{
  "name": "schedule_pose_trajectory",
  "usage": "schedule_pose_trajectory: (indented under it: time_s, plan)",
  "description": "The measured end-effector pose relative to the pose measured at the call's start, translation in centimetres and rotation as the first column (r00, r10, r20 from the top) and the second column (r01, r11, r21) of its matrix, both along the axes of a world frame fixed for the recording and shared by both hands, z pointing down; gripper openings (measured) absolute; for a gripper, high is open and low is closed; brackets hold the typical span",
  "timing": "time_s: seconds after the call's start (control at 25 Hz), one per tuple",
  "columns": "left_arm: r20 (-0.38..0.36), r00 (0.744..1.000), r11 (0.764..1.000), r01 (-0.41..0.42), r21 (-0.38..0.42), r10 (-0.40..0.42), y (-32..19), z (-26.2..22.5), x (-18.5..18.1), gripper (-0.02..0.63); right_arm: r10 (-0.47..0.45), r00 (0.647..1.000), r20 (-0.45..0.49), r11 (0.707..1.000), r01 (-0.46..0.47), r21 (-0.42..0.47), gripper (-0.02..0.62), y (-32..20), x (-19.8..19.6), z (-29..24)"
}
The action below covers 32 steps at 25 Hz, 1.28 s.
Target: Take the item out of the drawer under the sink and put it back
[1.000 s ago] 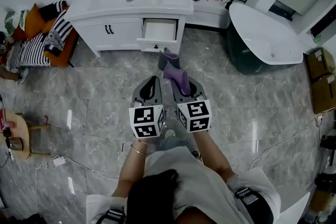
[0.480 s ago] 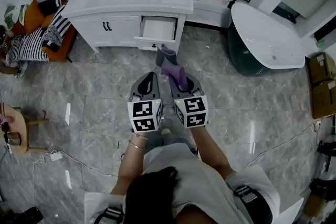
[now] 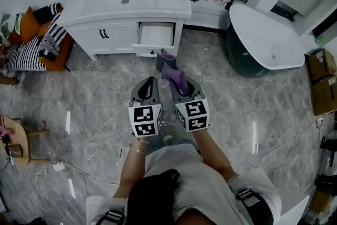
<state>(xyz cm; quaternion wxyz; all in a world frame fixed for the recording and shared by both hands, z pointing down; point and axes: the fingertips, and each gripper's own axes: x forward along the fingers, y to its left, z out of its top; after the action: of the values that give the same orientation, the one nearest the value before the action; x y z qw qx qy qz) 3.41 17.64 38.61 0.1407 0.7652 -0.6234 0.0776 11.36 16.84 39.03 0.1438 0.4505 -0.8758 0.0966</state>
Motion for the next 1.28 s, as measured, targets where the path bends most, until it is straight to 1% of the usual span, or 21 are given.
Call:
schedule_pose_trajectory:
  time_s: [0.08,0.32,0.4,0.48,0.76,1.28]
  plan:
    - [-0.002,1.0,1.0,-0.009,-0.006,0.009,-0.9,0.4,-0.3,0.008,0.009,1.0,-0.003,1.0,-0.009,-0.004,0.109,-0.8,-0.1,0.2]
    - [-0.025,1.0,1.0,0.0,0.001,0.0,-5.2,0.6,-2.0,0.008,0.034,0.999,-0.011,0.999,-0.034,-0.001,0.109,-4.7,-1.4,0.5]
    - [-0.035,0.999,1.0,-0.011,0.003,0.011,-6.7,0.6,-2.6,0.008,0.037,0.999,-0.014,0.999,-0.037,-0.004,0.109,-6.1,-2.1,0.9]
    - [-0.029,0.999,1.0,-0.022,0.0,0.022,-8.3,0.8,-3.3,0.008,0.045,0.999,-0.015,0.999,-0.045,-0.016,0.109,-7.7,-3.0,1.3]
    - [-0.031,0.998,0.998,-0.057,-0.034,0.056,-13.6,1.3,-6.0,0.008,0.062,0.998,-0.027,0.997,-0.063,-0.049,0.109,-12.8,-6.0,2.0]
    - [-0.042,0.989,0.988,-0.143,-0.052,0.141,-21.2,2.1,-10.9,0.008,0.13,0.99,-0.054,0.989,-0.134,-0.071,0.109,-19.4,-10.6,3.1]
